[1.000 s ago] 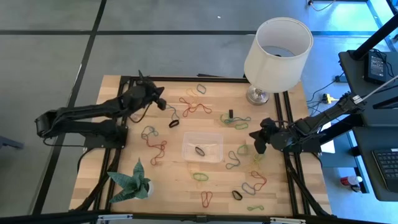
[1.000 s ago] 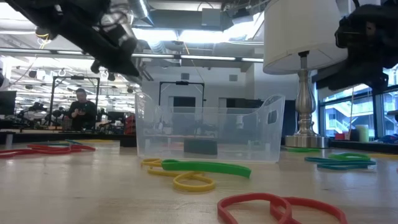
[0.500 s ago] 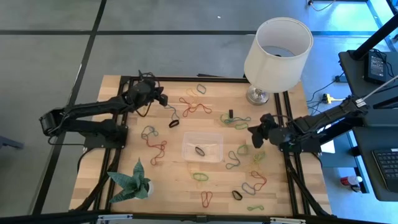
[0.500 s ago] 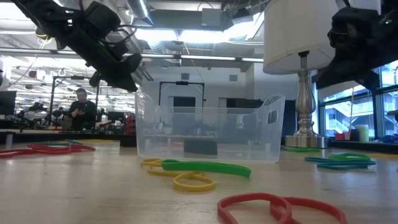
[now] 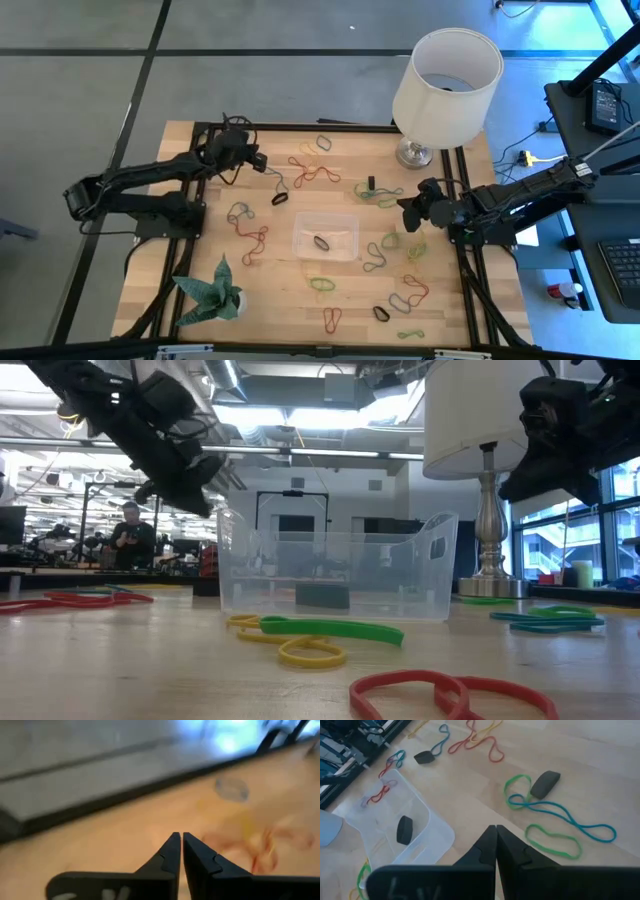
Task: Pick and place rubber bands into bin
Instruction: Put the yellow rubber band into the transparent bin
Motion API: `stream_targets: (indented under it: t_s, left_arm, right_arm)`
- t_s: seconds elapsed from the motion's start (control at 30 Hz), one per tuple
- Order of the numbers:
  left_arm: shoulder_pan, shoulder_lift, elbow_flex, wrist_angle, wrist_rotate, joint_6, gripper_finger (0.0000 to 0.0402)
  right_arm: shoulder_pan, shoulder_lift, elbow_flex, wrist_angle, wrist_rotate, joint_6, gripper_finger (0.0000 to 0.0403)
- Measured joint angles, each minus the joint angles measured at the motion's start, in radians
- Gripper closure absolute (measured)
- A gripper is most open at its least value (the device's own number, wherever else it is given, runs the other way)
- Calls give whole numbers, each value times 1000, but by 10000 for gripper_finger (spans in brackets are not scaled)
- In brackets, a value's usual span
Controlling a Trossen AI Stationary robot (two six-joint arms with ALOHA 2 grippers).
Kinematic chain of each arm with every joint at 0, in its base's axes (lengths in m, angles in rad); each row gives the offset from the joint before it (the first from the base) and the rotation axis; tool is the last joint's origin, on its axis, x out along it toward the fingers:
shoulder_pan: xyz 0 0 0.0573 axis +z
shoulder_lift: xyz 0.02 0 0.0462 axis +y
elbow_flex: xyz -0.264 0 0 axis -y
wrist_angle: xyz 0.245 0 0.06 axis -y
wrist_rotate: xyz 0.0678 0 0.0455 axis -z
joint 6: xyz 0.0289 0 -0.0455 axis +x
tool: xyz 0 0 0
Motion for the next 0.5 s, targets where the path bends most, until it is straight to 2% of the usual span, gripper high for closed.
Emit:
stream_targets:
  t_s: [0.1, 0.2, 0.3, 0.4, 0.5]
  left_arm:
    - [40, 23, 64, -231, -1, 2, 348]
    - [90, 58, 114, -386, 7, 15, 312]
    - [140, 111, 133, -470, 75, -8, 279]
    - [176, 178, 135, -483, 183, 16, 261]
    - [186, 257, 135, -485, 204, 72, 257]
  right_arm:
    - [0, 0, 0, 2, 0, 0, 395]
    - [0, 0, 0, 5, 0, 0, 395]
    - [0, 0, 0, 5, 0, 0, 395]
    - [0, 0, 0, 5, 0, 0, 395]
    - [0, 0, 0, 6, 0, 0, 395]
